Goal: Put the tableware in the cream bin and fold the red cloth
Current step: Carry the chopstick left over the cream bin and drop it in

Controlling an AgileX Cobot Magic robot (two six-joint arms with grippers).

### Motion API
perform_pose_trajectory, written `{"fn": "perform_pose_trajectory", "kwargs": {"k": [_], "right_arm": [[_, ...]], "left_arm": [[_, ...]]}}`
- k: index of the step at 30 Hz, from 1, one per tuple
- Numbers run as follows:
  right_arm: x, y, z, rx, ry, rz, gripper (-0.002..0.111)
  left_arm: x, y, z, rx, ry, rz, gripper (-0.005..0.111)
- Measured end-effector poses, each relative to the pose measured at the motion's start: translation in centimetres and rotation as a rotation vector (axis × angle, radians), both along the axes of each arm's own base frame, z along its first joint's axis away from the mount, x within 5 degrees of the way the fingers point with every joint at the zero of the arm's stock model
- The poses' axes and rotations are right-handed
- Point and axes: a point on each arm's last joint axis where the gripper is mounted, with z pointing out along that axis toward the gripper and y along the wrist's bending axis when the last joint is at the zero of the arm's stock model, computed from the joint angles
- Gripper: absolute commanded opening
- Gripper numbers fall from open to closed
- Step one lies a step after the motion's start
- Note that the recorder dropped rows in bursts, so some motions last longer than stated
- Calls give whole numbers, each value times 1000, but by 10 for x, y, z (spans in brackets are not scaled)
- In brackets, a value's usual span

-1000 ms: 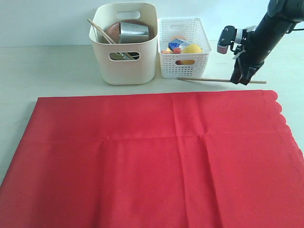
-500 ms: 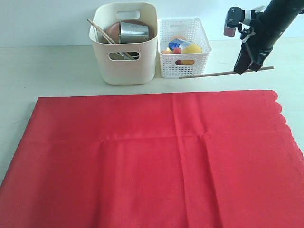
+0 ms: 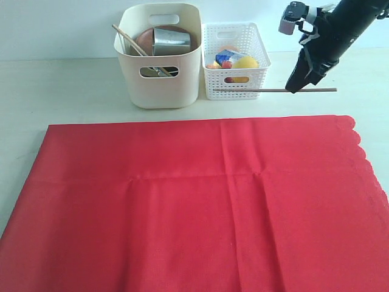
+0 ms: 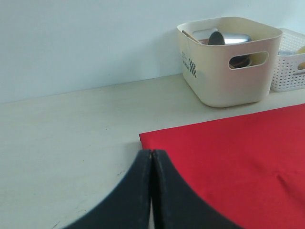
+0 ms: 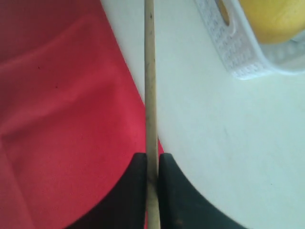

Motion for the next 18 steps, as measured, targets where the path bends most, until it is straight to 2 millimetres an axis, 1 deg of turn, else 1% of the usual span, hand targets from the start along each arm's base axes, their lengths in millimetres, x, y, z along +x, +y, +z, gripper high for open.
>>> {"fn": "perform_pose_trajectory", "kwargs": {"k": [3, 5, 7, 11, 13, 15, 18], "right_arm": [[-3, 3, 15, 2, -35, 11, 0], [-7, 5, 22, 11, -45, 15, 0], [-13, 7, 25, 16, -44, 28, 0], [-27, 10, 23, 47, -22, 72, 0], [-31, 11, 27, 62, -28, 78, 0], [-33, 13, 36, 80, -47, 76, 0], [-38, 15, 54, 105, -87, 72, 0]], "left_arm": [[0, 0, 0, 0, 0, 0, 2], [0, 0, 0, 0, 0, 0, 2], [0, 0, 0, 0, 0, 0, 2], [0, 0, 0, 0, 0, 0, 2], [0, 0, 0, 0, 0, 0, 2], [0, 0, 0, 0, 0, 0, 2], [0, 0, 0, 0, 0, 0, 2]]}}
